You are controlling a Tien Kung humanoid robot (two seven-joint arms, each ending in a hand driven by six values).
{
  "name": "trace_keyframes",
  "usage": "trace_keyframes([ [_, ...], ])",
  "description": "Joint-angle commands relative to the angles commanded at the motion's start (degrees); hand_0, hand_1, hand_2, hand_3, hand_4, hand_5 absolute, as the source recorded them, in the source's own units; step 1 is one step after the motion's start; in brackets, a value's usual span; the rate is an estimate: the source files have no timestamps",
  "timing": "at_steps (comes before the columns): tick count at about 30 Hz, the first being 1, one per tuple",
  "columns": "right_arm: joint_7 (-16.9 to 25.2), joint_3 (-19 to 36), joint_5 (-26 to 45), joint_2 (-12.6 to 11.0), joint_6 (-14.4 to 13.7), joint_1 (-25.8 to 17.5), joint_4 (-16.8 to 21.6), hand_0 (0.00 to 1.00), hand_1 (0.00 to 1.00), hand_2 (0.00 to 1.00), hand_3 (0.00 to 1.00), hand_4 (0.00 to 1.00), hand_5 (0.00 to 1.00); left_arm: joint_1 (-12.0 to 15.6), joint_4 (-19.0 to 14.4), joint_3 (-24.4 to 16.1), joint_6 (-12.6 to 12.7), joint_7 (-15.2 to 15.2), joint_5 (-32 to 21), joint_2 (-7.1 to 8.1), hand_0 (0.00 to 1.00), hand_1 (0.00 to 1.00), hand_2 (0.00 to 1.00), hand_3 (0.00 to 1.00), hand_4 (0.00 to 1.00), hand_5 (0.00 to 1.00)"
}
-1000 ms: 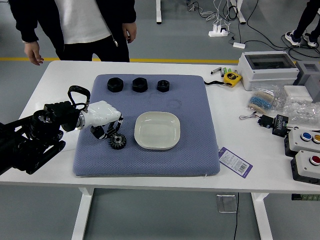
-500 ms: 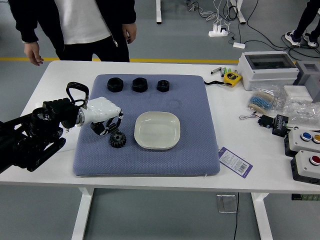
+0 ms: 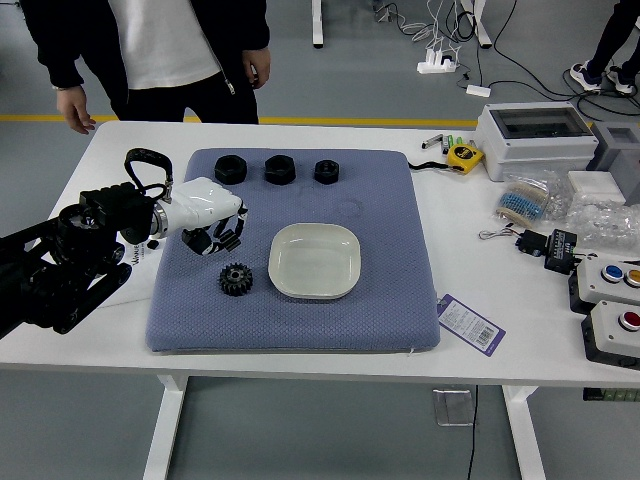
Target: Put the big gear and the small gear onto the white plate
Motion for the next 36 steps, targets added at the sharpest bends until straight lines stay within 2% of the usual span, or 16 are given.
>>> trace_keyframes([
  [2, -0.05, 0.06, -0.17, -0.02, -0.01, 0.04, 0.00, 0.659, 0.649, 0.728, 0.594, 0.790, 0.728, 0.23, -1.28, -2.10, -0.15, 0.32, -0.01, 0.02, 0.368, 0.292, 0.359, 0.433, 0.528, 0.002],
  [8, -0.03, 0.01, -0.16, -0.03, 0.00, 0.07, -0.03, 0.659, 0.649, 0.727, 0.593, 0.790, 0.728, 2.90, -5.35, -12.22, 0.30, 1.97, -2.36, -1.57, 0.370, 0.292, 0.358, 0.433, 0.514, 0.002],
  [12, 0.01, -0.02, -0.06, -0.04, 0.01, 0.08, -0.03, 0.659, 0.649, 0.727, 0.593, 0.789, 0.727, 4.19, -6.80, -15.17, 0.82, 2.57, -3.57, -2.64, 0.368, 0.292, 0.357, 0.431, 0.510, 0.002],
  [14, 0.04, -0.06, -0.09, -0.06, 0.04, 0.13, -0.04, 0.659, 0.649, 0.727, 0.593, 0.789, 0.727, 5.59, -7.89, -16.48, 1.69, 2.81, -4.98, -3.89, 0.368, 0.292, 0.357, 0.431, 0.510, 0.002],
  [17, 0.03, -0.03, -0.23, -0.09, 0.07, 0.16, -0.05, 0.659, 0.649, 0.727, 0.594, 0.789, 0.726, 6.50, -7.56, -16.64, 2.50, 2.33, -5.69, -5.14, 0.366, 0.290, 0.355, 0.427, 0.499, 0.002],
  [18, 0.02, -0.02, -0.30, -0.08, 0.05, 0.20, -0.05, 0.659, 0.649, 0.727, 0.594, 0.789, 0.726, 7.11, -6.90, -16.62, 3.11, 2.03, -5.72, -6.10, 0.366, 0.290, 0.355, 0.427, 0.499, 0.002],
  [22, -0.03, 0.06, -0.48, -0.07, 0.00, 0.33, -0.04, 0.659, 0.649, 0.727, 0.594, 0.789, 0.726, 8.33, -5.18, -16.48, 4.03, 1.73, -5.46, -8.00, 0.366, 0.290, 0.355, 0.427, 0.499, 0.002],
  [27, -0.06, 0.09, -0.56, -0.11, -0.06, 0.51, -0.03, 0.659, 0.649, 0.728, 0.594, 0.790, 0.724, 8.63, -3.92, -13.72, 4.71, 1.15, -5.82, -8.79, 0.370, 0.294, 0.355, 0.427, 0.500, 0.002],
  [28, -0.08, 0.11, -0.70, -0.17, -0.08, 0.60, -0.02, 0.659, 0.649, 0.728, 0.594, 0.790, 0.724, 8.44, -3.46, -12.10, 4.68, 0.83, -5.86, -8.83, 0.370, 0.294, 0.355, 0.427, 0.500, 0.002],
  [29, -0.08, 0.11, -0.74, -0.18, -0.08, 0.63, -0.01, 0.663, 0.649, 0.729, 0.594, 0.790, 0.724, 8.38, -3.31, -11.29, 4.67, 0.73, -5.87, -8.85, 0.376, 0.349, 0.404, 0.471, 0.544, 0.002],
  [34, -0.04, 0.11, -0.77, -0.25, -0.14, 0.67, -0.01, 0.663, 0.649, 0.729, 0.594, 0.790, 0.724, 8.12, -2.64, -7.30, 4.33, 0.39, -6.38, -9.19, 0.376, 0.349, 0.404, 0.471, 0.544, 0.002],
  [35, -0.06, 0.14, -0.83, -0.25, -0.15, 0.66, -0.01, 0.660, 0.649, 0.728, 0.593, 0.791, 0.724, 8.11, -2.39, -6.90, 4.29, 0.38, -6.42, -9.43, 0.388, 0.409, 0.474, 0.561, 0.732, 0.002],
  [36, -0.07, 0.17, -0.88, -0.25, -0.15, 0.64, 0.00, 0.660, 0.649, 0.728, 0.593, 0.791, 0.724, 8.10, -2.16, -6.56, 4.27, 0.38, -6.45, -9.64, 0.388, 0.409, 0.474, 0.561, 0.732, 0.002],
])
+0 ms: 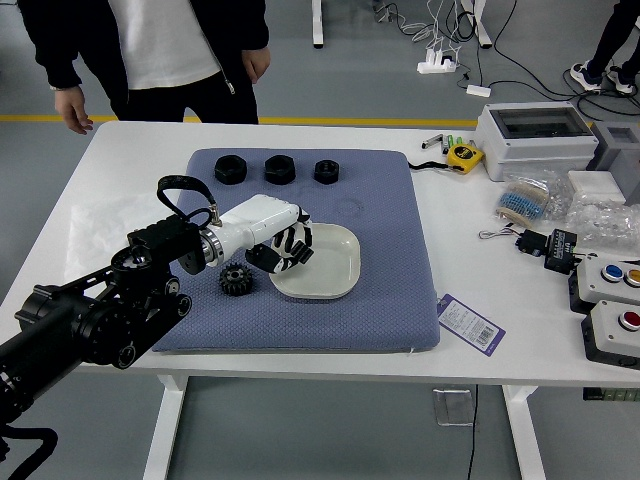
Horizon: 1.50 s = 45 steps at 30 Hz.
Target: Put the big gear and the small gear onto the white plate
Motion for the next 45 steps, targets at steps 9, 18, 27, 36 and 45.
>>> trace_keyframes([
  [9, -0.06, 0.22, -0.33, 0.08, -0.07, -0.39, 0.03, 0.660, 0.649, 0.729, 0.594, 0.791, 0.725, -0.56, 1.16, -0.40, 0.54, 0.25, -1.12, -1.53, 0.422, 0.511, 0.551, 0.580, 0.859, 0.002],
  [18, -0.10, 0.39, -0.67, 0.05, -0.11, -0.63, 0.08, 0.662, 0.650, 0.729, 0.593, 0.792, 0.722, -0.74, 1.17, -2.67, -0.59, 0.82, 0.32, -1.72, 0.514, 0.633, 0.710, 0.601, 0.998, 0.046],
  [27, 0.22, 0.00, 0.20, 0.11, 0.02, -1.18, 0.02, 0.662, 0.650, 0.729, 0.593, 0.792, 0.721, -0.55, -4.25, -7.76, -3.17, -0.18, 6.44, 2.22, 0.522, 0.637, 0.710, 0.601, 0.998, 0.038],
  [36, 0.53, -0.54, 1.36, 0.11, 0.20, -1.30, -0.07, 0.661, 0.650, 0.730, 0.592, 0.792, 0.720, -0.68, -12.53, -7.87, -9.77, 1.13, 7.89, 10.65, 0.555, 0.643, 0.715, 0.638, 0.998, 0.002],
  [45, 0.39, -0.42, 1.17, 0.19, 0.20, -1.31, -0.12, 0.662, 0.650, 0.730, 0.593, 0.791, 0.719, 0.67, -16.69, -3.86, -17.23, 5.01, 8.64, 14.09, 0.569, 0.650, 0.720, 0.667, 0.998, 0.002],
])
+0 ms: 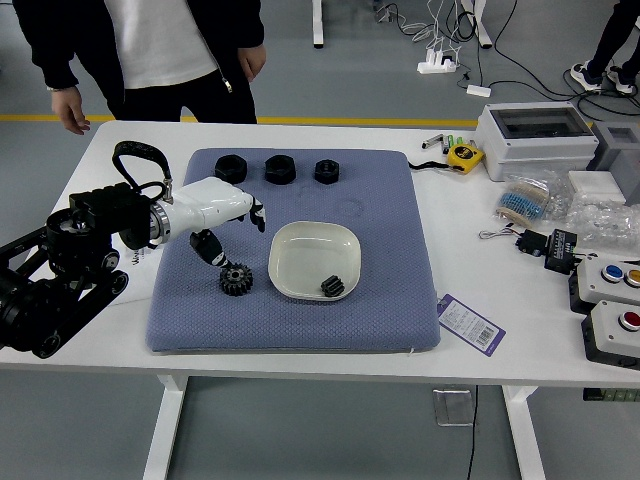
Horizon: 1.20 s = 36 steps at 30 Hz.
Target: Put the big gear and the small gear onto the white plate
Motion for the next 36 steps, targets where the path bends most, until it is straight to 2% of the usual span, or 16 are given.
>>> trace_keyframes([
  [1, 0.00, -0.01, 0.04, 0.02, -0.01, 0.01, 0.00, 0.662, 0.650, 0.730, 0.593, 0.791, 0.719, 0.18, -0.54, -0.04, -1.44, 1.13, -0.27, 0.08, 0.569, 0.650, 0.720, 0.667, 0.998, 0.002],
  [2, 0.00, -0.02, 0.05, 0.02, -0.01, 0.02, 0.00, 0.662, 0.650, 0.730, 0.592, 0.792, 0.718, 0.25, -0.72, -0.05, -2.09, 1.56, -0.36, 0.10, 0.556, 0.669, 0.734, 0.736, 0.998, 0.002],
  [8, -0.02, -0.02, 0.16, 0.07, -0.06, 0.10, 0.00, 0.661, 0.650, 0.729, 0.592, 0.792, 0.718, 0.50, -0.05, -0.77, -4.64, 4.51, -3.09, -0.36, 0.551, 0.665, 0.734, 0.754, 0.998, 0.002],
  [15, -0.14, 0.10, -0.17, 0.09, -0.08, 0.23, 0.01, 0.662, 0.650, 0.730, 0.592, 0.791, 0.719, 0.73, 1.70, -0.24, -4.96, 6.41, -6.43, -1.57, 0.552, 0.656, 0.724, 0.760, 0.998, 0.002],
  [19, -0.10, 0.06, -0.02, 0.08, -0.05, 0.24, 0.01, 0.662, 0.650, 0.730, 0.592, 0.791, 0.719, 0.91, 1.90, -0.06, -5.97, 7.51, -7.30, -1.75, 0.552, 0.656, 0.724, 0.760, 0.998, 0.002],
  [25, -0.14, 0.08, -0.15, 0.06, 0.00, 0.29, 0.02, 0.661, 0.650, 0.730, 0.592, 0.791, 0.718, 1.15, 2.57, 0.52, -5.84, 8.25, -8.92, -2.17, 0.551, 0.650, 0.717, 0.761, 0.998, 0.002],
  [26, -0.13, 0.07, -0.10, 0.06, 0.01, 0.29, 0.02, 0.662, 0.650, 0.729, 0.591, 0.791, 0.718, 1.19, 2.61, 0.67, -5.78, 8.35, -9.38, -2.22, 0.526, 0.620, 0.673, 0.753, 0.998, 0.031],
  [31, -0.12, 0.03, -0.15, 0.04, 0.03, 0.37, 0.03, 0.662, 0.650, 0.729, 0.591, 0.791, 0.718, 1.13, 3.12, 1.19, -5.54, 8.79, -11.12, -2.41, 0.526, 0.620, 0.673, 0.753, 0.998, 0.031],
  [32, -0.12, 0.04, -0.16, 0.05, 0.02, 0.38, 0.02, 0.662, 0.649, 0.729, 0.592, 0.791, 0.718, 1.13, 3.41, 1.20, -5.39, 8.87, -11.38, -2.51, 0.468, 0.521, 0.566, 0.677, 0.998, 0.048],
  [36, -0.13, 0.06, -0.19, 0.05, 0.00, 0.42, 0.02, 0.662, 0.649, 0.729, 0.592, 0.791, 0.718, 1.09, 4.22, 1.31, -5.17, 9.07, -11.84, -2.76, 0.468, 0.521, 0.566, 0.677, 0.998, 0.048],
])
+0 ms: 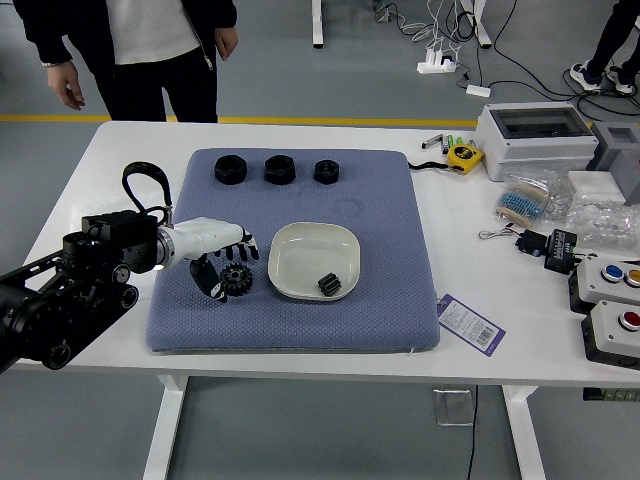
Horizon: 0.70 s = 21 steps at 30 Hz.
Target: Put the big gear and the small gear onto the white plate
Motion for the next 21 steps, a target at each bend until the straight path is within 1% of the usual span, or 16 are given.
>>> trace_keyframes([
  [1, 0.00, 0.00, -0.01, 0.00, 0.00, 0.00, 0.00, 0.662, 0.649, 0.729, 0.592, 0.791, 0.718, 0.00, 0.06, 0.01, 0.02, 0.01, -0.03, -0.02, 0.468, 0.521, 0.566, 0.677, 0.998, 0.048],
  [2, -0.01, 0.03, -0.01, 0.01, -0.02, 0.00, 0.00, 0.662, 0.650, 0.729, 0.591, 0.791, 0.717, 0.00, 0.27, 0.04, 0.11, 0.06, -0.35, -0.10, 0.442, 0.482, 0.530, 0.595, 0.959, 0.127],
  [7, -0.06, 0.10, -0.13, 0.01, -0.04, 0.00, 0.00, 0.662, 0.650, 0.729, 0.591, 0.791, 0.717, -0.12, 0.62, 0.03, -0.20, 0.69, -2.19, -0.28, 0.442, 0.482, 0.530, 0.595, 0.959, 0.127],
  [8, -0.06, 0.11, -0.14, 0.01, -0.04, 0.00, 0.00, 0.662, 0.650, 0.729, 0.591, 0.790, 0.718, -0.14, 0.62, 0.02, -0.26, 0.75, -2.32, -0.29, 0.437, 0.475, 0.526, 0.583, 0.962, 0.147],
  [10, -0.07, 0.14, -0.19, 0.00, -0.04, 0.01, 0.00, 0.662, 0.650, 0.729, 0.591, 0.790, 0.718, -0.23, 0.69, -0.02, -0.53, 0.98, -2.94, -0.31, 0.437, 0.475, 0.526, 0.583, 0.962, 0.147],
  [21, -0.02, 0.06, -0.07, 0.00, -0.01, 0.04, 0.00, 0.662, 0.649, 0.729, 0.592, 0.791, 0.718, -0.23, 1.62, 0.31, -1.26, 1.35, -4.65, -0.77, 0.436, 0.470, 0.525, 0.582, 0.971, 0.176],
])
